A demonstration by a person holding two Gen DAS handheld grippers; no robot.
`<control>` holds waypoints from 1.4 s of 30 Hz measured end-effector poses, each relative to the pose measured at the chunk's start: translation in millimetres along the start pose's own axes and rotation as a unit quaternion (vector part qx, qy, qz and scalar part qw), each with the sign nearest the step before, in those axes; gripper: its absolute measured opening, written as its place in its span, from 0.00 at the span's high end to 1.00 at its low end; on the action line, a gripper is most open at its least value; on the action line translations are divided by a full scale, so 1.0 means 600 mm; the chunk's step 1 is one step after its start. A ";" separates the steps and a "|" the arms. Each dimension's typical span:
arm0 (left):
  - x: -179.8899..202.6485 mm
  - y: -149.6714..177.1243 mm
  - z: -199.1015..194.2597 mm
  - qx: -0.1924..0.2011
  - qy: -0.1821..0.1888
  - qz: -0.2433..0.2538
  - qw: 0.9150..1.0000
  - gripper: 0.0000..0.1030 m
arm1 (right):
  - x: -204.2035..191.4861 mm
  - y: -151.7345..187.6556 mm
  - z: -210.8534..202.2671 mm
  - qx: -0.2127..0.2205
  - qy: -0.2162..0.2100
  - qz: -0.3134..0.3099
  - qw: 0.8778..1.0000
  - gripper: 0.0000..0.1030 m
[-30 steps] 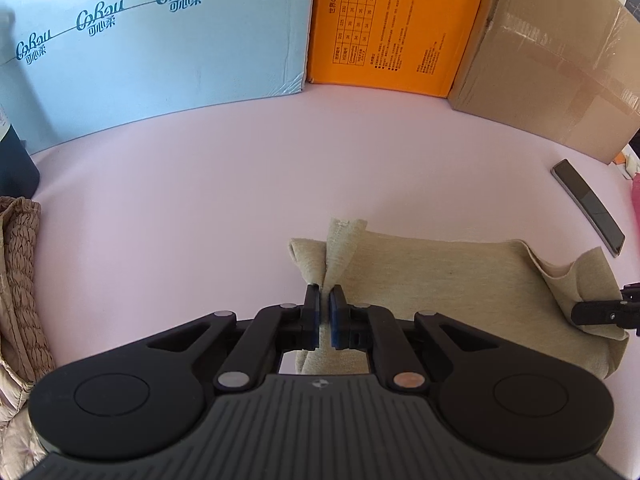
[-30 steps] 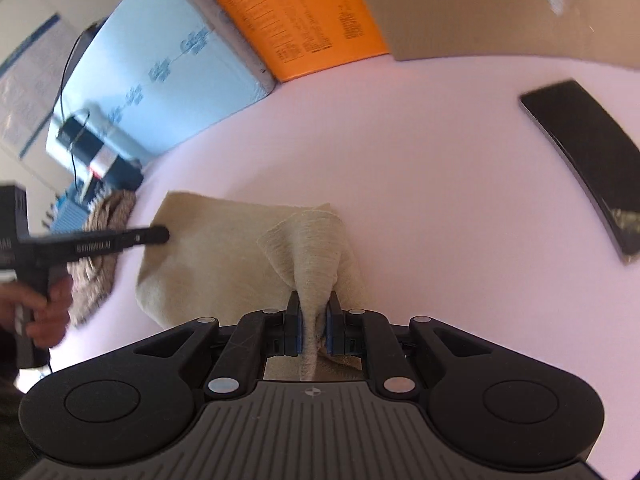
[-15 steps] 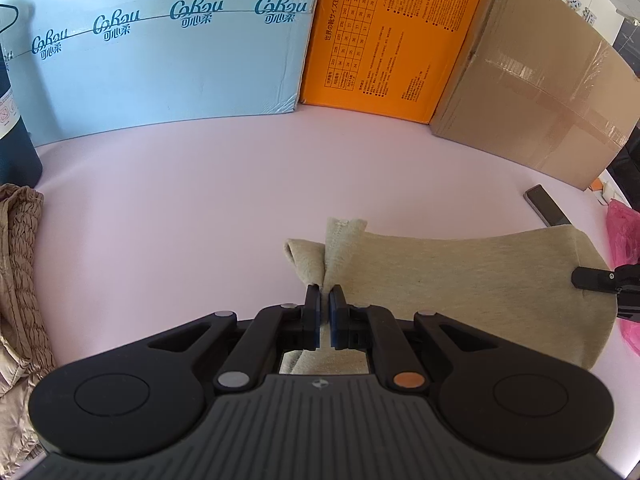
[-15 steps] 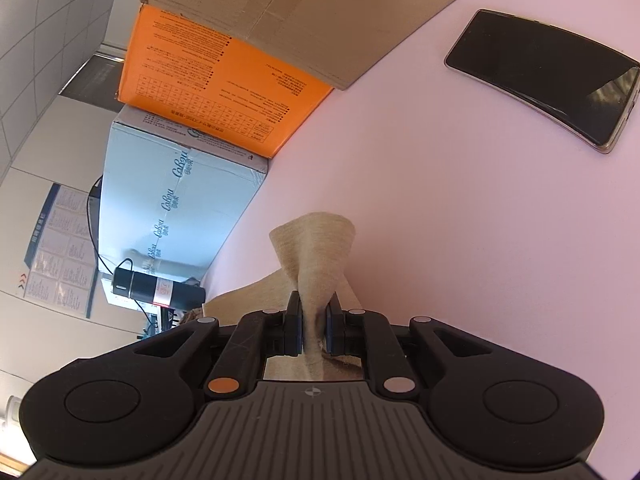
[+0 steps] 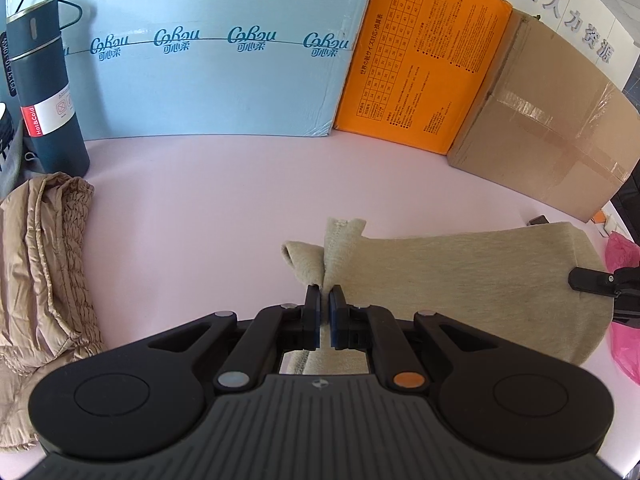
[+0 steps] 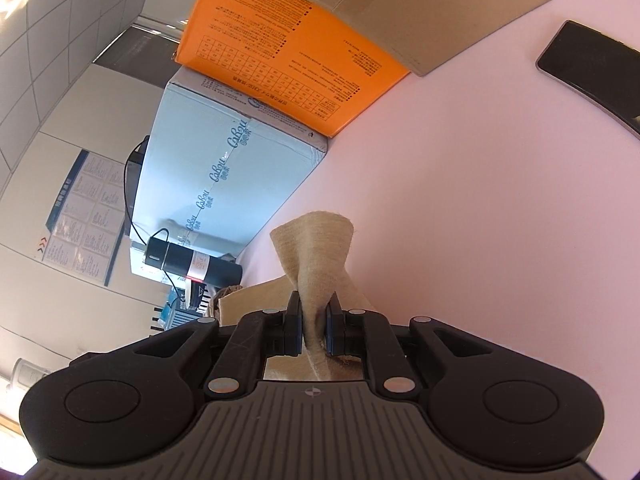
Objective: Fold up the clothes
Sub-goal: 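Lift the folded top and carry it over the quilted beige garment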
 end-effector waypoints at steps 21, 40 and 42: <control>-0.205 0.048 -0.197 0.105 -0.132 -0.130 0.977 0.96 | -0.252 0.035 0.233 -0.150 -0.102 -0.112 0.977 0.91; -0.433 0.084 -0.303 0.116 -0.271 -0.254 0.921 0.96 | -0.412 0.094 0.541 -0.289 -0.148 -0.159 0.932 0.91; -0.454 0.087 -0.279 0.097 -0.275 -0.263 0.920 0.96 | -0.405 0.092 0.576 -0.294 -0.137 -0.164 0.931 0.91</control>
Point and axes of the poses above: each gripper's, at about its wrist camera, not at the fingertips, and z roughly the way its jaws point, x to its right, y to its underside, the point moved 3 cm from there along z, roughly the way its jaws point, and after that the axes turned 4 degrees about z, right-handed, at the moved point
